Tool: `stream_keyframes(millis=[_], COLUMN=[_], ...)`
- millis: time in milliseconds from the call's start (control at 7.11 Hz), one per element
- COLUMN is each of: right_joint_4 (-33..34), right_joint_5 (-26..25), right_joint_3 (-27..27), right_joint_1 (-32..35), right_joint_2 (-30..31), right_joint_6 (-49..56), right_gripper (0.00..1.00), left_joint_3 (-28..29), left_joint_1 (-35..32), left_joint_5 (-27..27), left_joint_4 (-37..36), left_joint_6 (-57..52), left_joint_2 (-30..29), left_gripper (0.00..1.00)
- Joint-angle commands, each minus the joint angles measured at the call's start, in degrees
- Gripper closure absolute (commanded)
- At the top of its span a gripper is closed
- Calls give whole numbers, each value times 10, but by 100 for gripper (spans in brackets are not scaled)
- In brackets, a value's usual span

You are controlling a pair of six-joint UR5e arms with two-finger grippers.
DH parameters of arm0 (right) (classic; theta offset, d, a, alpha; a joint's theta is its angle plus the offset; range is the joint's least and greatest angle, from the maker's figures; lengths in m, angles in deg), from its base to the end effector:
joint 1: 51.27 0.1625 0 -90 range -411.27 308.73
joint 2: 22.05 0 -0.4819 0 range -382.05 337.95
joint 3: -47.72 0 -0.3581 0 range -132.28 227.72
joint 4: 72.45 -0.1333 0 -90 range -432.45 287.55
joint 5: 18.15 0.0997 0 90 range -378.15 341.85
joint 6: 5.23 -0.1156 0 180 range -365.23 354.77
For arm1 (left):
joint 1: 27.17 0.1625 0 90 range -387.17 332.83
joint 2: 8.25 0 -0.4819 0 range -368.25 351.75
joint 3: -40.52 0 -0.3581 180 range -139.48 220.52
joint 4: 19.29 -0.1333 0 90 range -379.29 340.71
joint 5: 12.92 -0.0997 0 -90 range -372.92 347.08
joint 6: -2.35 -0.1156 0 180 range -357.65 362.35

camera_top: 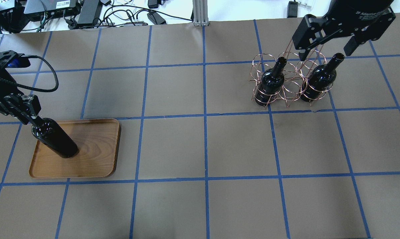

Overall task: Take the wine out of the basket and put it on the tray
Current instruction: 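Lower the bottle and lay it down on the wooden tray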

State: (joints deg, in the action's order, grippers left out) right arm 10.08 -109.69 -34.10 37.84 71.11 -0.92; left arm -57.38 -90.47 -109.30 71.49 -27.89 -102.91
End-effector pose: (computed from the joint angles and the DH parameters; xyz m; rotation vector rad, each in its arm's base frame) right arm 0.1235 -0.4338 0.6055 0.0914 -3.1086 0.1031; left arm 0.0987 -0.4643 0.4301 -0.1160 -3.1002 -0.4013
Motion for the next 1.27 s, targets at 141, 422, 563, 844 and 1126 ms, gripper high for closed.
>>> stream_keyframes(millis=[141,422,563,844,1126], right_joint_4=[0,-2,-2,-1,2], right_joint_5=[0,0,0,0,2], right_joint_3=[0,0,0,0,1], right_joint_1=[0,1,0,0,0], right_joint_2=[0,0,0,0,0], right_joint_6=[0,-1,0,-5,-10], right_gripper=[0,0,0,0,0], left_joint_3=[1,1,1,1,1], left_joint_1=[-4,-5,-5,-5,-5], left_joint_5=[1,1,1,1,2], left_joint_4=[0,0,-1,0,2], left_joint_6=[4,4,4,4,4], left_joint_2=[-2,-4,-4,-4,6], left_gripper=[100,100,100,67,44])
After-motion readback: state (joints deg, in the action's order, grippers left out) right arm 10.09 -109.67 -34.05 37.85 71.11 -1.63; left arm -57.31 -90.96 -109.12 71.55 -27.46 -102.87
